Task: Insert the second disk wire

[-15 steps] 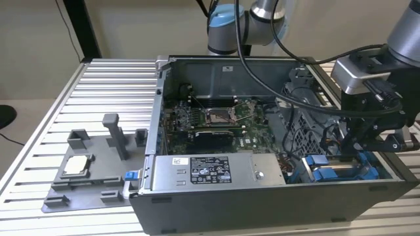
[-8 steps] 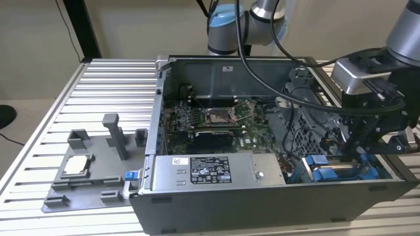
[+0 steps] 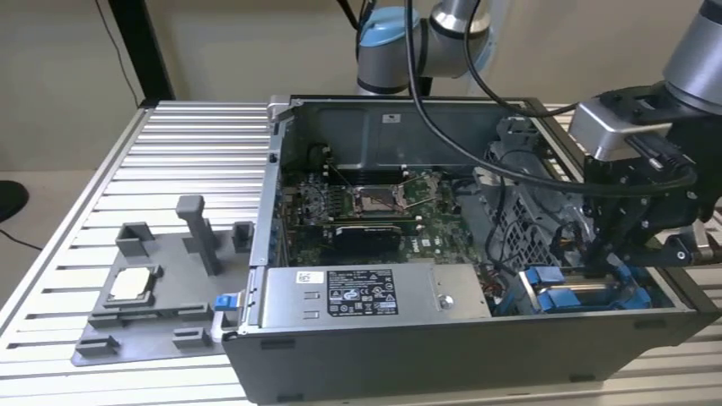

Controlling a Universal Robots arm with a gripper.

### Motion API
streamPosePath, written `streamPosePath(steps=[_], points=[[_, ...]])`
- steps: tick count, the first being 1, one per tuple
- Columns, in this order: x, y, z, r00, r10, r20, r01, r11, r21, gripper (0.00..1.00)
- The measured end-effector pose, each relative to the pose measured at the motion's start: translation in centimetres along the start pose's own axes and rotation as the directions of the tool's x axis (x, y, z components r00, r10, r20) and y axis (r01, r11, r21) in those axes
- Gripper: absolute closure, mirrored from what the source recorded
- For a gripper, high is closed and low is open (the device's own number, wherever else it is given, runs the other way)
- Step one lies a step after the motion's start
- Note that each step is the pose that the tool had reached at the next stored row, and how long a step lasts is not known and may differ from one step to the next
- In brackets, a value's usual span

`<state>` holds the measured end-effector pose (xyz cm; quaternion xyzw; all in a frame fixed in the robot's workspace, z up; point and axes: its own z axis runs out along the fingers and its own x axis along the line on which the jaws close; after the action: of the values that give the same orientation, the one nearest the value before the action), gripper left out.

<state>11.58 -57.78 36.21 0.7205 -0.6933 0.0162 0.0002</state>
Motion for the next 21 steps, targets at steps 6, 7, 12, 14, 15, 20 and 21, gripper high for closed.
streamPosePath(steps=[6, 7, 12, 14, 15, 20, 21], points=[[0.0, -0.18, 0.06, 0.9969, 0.001, 0.0786, -0.001, 1.0, -0.001, 1.0], [0.01, -0.28, 0.09, 0.9969, 0.0, 0.0786, 0.0, 1.0, -0.001, 1.0], [0.02, -0.56, 0.19, 0.9969, -0.001, 0.0782, 0.002, 1.0, -0.001, 1.0], [0.02, -0.58, 0.2, 0.9969, -0.002, 0.0785, 0.002, 1.0, -0.001, 1.0], [0.02, -0.6, 0.23, 0.9969, -0.002, 0.0786, 0.002, 1.0, -0.001, 1.0], [0.01, -0.7, 0.61, 0.9968, -0.002, 0.0796, 0.002, 1.0, -0.0009, 1.0], [0.01, -0.73, 0.7, 0.9967, -0.002, 0.0807, 0.002, 1.0, -0.0009, 1.0]])
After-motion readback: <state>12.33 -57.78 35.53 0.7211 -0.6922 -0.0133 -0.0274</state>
